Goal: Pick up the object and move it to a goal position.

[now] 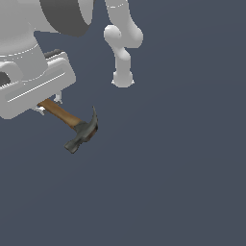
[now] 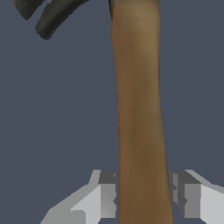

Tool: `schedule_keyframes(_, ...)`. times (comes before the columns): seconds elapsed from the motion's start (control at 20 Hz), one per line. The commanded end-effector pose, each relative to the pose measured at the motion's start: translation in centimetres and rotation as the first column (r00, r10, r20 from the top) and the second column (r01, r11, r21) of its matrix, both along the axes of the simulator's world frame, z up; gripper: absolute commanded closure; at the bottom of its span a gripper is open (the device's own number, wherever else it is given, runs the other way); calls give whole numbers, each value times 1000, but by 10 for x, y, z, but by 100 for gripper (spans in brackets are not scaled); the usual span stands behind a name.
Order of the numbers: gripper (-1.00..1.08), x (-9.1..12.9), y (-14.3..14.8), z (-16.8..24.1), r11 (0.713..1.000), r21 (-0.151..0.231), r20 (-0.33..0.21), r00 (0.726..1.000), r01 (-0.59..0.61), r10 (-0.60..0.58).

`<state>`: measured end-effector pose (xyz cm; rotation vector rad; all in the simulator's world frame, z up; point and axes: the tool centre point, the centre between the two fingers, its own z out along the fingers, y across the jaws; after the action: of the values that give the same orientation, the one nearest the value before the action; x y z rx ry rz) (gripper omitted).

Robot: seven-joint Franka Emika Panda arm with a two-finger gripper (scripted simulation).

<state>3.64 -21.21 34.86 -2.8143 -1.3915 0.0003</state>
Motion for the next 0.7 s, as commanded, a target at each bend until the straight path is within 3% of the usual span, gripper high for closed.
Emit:
schedule_keyframes(0.0,108,0,-10,20,1000,-1,2,1000,-1,1)
schedule_keyframes(0.65,108,2,-34,62,1000,-1,2,1000,0,0)
